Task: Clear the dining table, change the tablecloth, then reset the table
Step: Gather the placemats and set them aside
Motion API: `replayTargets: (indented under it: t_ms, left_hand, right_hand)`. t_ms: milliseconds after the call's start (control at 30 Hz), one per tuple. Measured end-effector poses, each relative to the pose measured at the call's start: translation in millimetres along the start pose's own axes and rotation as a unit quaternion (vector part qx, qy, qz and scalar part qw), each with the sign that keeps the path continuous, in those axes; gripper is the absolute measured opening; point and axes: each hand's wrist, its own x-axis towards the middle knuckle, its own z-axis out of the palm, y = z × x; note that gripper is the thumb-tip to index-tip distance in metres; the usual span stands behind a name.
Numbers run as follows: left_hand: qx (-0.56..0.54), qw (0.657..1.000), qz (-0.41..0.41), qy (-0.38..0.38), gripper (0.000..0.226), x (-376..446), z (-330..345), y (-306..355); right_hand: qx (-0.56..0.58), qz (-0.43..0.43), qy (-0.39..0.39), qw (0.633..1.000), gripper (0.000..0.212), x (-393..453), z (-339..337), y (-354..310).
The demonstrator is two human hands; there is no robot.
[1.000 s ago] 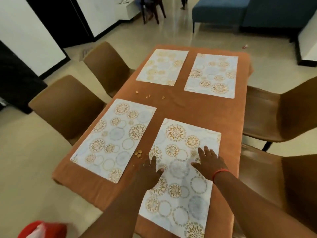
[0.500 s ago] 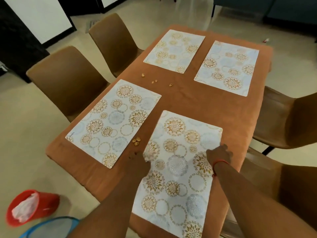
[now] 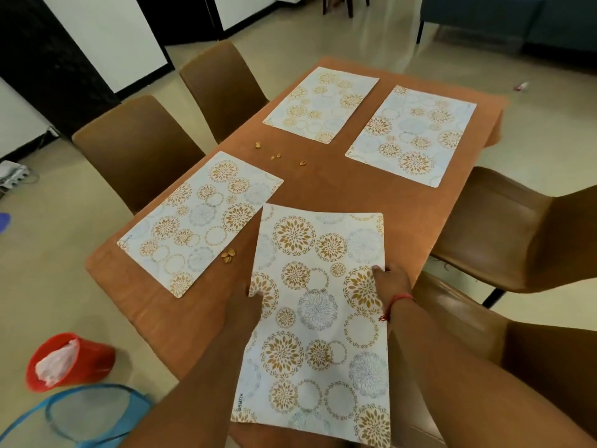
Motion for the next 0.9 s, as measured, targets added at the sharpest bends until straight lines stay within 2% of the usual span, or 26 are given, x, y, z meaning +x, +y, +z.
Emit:
replayTargets:
  t_ms: [167, 367, 467, 567, 633, 733, 900]
  left_hand:
    - [-0.071, 0.996, 0.051, 0.003, 0.059, -20.4, 14.1, 40.3]
    - [-0.138, 0.983, 0.122, -0.018, 0.056, -43.9, 49.6, 79.0]
    - [-0.129, 0.975, 0.164, -0.078, 0.048, -71.4, 88.2, 92.7]
    - [-0.100, 0.963, 0.198, -0.153, 0.025, -114.5, 123.5, 89.8]
    - [-0.091, 0.955, 0.206, -0.191, 0.018, -142.1, 138.1, 94.5]
    - [-0.121, 0.931, 0.215, -0.269, 0.031, -185.8, 166.5, 113.1]
    - [-0.134, 0.889, 0.231, -0.372, 0.034, -277.7, 239.1, 140.2]
  right_hand:
    - [0.062, -0.039, -0.016, 0.997, 0.017, -11.3, -46.1, -10.0]
    - [0.039, -0.080, 0.002, 0.996, 0.018, -50.6, -102.5, 6.6]
    - [0.036, -0.073, 0.066, 0.994, 0.021, -74.9, -143.8, 22.8]
    - [0.030, -0.060, 0.116, 0.991, 0.028, -101.1, -185.4, 53.5]
    - [0.029, -0.066, 0.139, 0.988, 0.030, -111.5, -213.9, 73.0]
    - [0.082, -0.069, 0.189, 0.976, 0.025, -135.1, -270.0, 88.0]
    - [0.160, -0.089, 0.272, 0.945, 0.028, -168.8, -379.9, 123.7]
